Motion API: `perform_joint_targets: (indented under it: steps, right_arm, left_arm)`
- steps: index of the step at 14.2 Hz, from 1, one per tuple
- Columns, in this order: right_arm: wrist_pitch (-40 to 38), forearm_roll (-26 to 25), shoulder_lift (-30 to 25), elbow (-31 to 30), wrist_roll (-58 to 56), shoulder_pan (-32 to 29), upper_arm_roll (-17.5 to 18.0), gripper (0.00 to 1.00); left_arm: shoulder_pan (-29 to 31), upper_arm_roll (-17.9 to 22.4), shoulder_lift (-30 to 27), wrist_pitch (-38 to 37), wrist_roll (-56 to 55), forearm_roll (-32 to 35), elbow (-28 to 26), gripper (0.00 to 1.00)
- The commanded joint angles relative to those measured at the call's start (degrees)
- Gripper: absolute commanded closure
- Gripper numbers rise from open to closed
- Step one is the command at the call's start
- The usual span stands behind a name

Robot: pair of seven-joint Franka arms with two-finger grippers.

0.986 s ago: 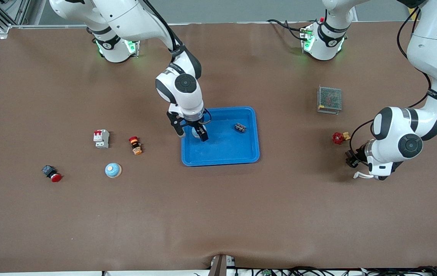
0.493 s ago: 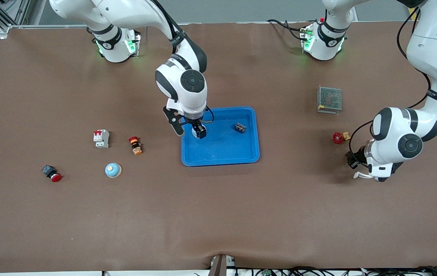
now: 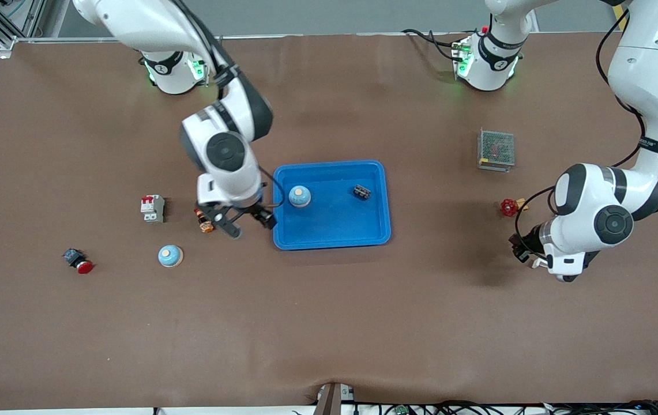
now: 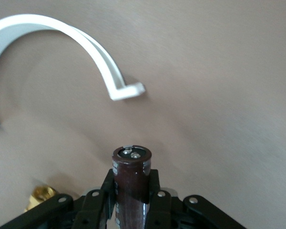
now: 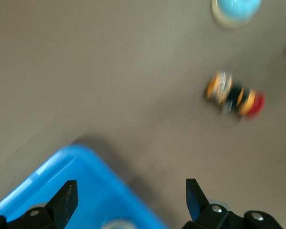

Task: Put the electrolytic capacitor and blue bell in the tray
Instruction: 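Grasp the second bell with the right gripper while the left gripper lifts capacitor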

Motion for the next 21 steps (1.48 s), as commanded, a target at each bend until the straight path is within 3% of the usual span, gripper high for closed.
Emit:
perform_joint_targets:
  steps: [1,5,8,14,21]
  right_arm:
    - [-0.67,0.59,-0.85,0.20,-16.62,-7.90,0.98,0.00]
    - [-0.67,0.59,-0.15,0.73,-33.96,-16.61,0.90,0.00]
    - [-0.59,0.06,1.08,1.78,-40.04,-20.40,0.90,0.00]
    - [6.69,0.15,2.32,1.34,-42.69,-23.22,0.90,0.00]
    - [20.67,-0.29,4.51,-5.86,-45.51,-24.28,0.81,0.00]
  left_arm:
    - [-0.31,-2.52,-0.66,-1.76,-2.75,-2.24,0.68,1.00]
    - [-4.60,-3.41,-0.22,-1.67,-11.79,-3.03,1.90,1.00]
    - [-9.00,-3.41,-0.04,-1.67,-18.66,-4.79,3.04,1.00]
    - [-18.49,-3.41,2.06,-1.23,-31.22,-9.80,7.87,1.00]
    - [-28.60,-3.14,5.67,1.39,-42.05,-9.71,11.58,1.00]
